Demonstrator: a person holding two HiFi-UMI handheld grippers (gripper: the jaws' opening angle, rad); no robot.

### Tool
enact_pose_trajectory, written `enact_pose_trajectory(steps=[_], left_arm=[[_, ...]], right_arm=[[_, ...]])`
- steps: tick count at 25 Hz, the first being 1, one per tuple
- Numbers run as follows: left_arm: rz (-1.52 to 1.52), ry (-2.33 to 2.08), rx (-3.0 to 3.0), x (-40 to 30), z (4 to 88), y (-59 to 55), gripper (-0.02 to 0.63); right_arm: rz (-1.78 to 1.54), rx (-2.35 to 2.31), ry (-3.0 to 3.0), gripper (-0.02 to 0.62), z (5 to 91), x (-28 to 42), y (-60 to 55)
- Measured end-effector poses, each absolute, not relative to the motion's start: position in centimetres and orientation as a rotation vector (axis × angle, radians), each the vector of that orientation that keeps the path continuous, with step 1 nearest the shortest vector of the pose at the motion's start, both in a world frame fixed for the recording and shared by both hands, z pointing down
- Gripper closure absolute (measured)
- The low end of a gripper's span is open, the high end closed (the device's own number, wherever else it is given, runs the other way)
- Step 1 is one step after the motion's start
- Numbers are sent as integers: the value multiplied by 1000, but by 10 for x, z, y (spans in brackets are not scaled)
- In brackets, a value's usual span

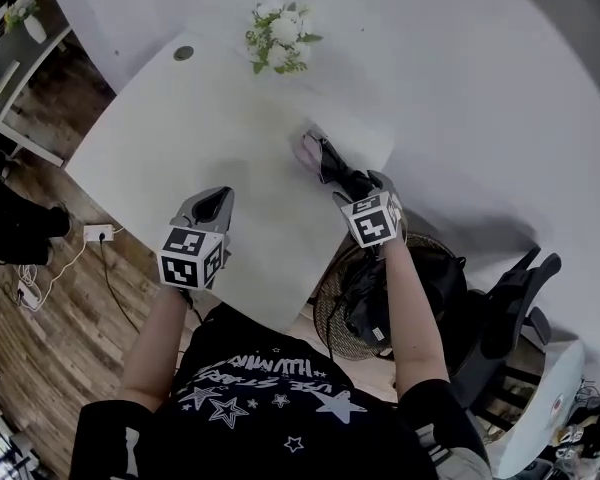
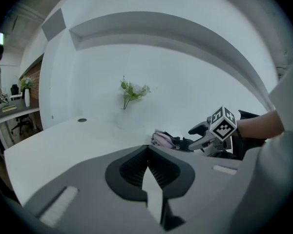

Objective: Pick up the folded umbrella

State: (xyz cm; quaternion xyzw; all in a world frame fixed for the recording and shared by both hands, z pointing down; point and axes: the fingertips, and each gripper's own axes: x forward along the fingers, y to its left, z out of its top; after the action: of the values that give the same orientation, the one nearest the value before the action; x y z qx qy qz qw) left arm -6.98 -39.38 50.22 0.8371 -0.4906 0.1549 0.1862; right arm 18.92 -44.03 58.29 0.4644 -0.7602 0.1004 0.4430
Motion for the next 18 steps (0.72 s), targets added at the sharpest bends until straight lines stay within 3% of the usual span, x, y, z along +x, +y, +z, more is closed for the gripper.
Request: enact_pose_trajectory(steps=[18], left_arm=[[464, -1281, 2331, -64, 533, -461, 603]], right_arm=[[337, 879, -1745, 262, 641, 189, -481]])
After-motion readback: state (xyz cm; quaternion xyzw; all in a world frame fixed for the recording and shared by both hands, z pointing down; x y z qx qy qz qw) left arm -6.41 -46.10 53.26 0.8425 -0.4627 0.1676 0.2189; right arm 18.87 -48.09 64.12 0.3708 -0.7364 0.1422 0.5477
